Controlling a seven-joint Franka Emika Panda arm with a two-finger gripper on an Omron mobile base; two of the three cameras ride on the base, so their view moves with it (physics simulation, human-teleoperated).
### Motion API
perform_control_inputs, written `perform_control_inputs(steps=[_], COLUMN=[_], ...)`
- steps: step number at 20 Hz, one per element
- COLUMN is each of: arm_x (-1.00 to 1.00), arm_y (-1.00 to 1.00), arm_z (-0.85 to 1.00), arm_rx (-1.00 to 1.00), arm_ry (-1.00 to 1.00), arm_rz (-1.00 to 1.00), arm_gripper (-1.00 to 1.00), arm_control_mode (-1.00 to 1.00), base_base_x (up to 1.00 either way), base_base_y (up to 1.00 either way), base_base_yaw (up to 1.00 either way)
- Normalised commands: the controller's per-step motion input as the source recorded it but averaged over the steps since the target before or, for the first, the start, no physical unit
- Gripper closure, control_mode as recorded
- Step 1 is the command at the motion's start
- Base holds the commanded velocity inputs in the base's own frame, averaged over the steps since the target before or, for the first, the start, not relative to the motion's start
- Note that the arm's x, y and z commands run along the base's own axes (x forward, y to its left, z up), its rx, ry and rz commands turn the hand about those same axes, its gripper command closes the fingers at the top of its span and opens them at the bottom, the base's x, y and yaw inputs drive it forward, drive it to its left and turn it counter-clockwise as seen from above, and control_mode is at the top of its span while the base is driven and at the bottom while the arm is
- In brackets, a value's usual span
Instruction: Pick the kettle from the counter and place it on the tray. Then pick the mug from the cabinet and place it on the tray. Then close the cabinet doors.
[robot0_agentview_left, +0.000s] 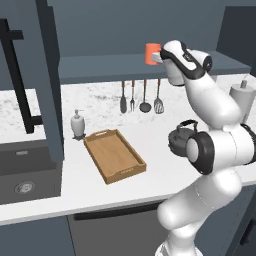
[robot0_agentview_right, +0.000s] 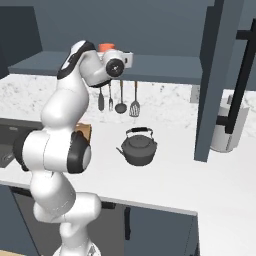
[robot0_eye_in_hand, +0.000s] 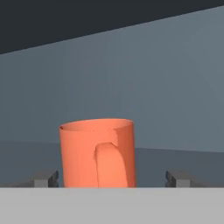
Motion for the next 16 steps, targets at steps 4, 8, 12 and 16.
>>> perform_control_inputs(steps=[4, 8, 12, 16], arm_x=[0.2, 0.14, 0.07, 0.0], arm_y=[0.0, 0.0, 0.0, 0.0], arm_z=[-0.02, -0.01, -0.01, -0.01], arm_rx=[0.0, 0.0, 0.0, 0.0], arm_ry=[0.0, 0.0, 0.0, 0.0], arm_rz=[0.03, 0.02, 0.02, 0.01], arm_gripper=[1.0, 1.0, 1.0, 1.0], arm_control_mode=[-1.0, -1.0, -1.0, -1.0], base_base_x=[0.0, 0.0, 0.0, 0.0], base_base_y=[0.0, 0.0, 0.0, 0.0], base_base_yaw=[0.0, 0.0, 0.0, 0.0])
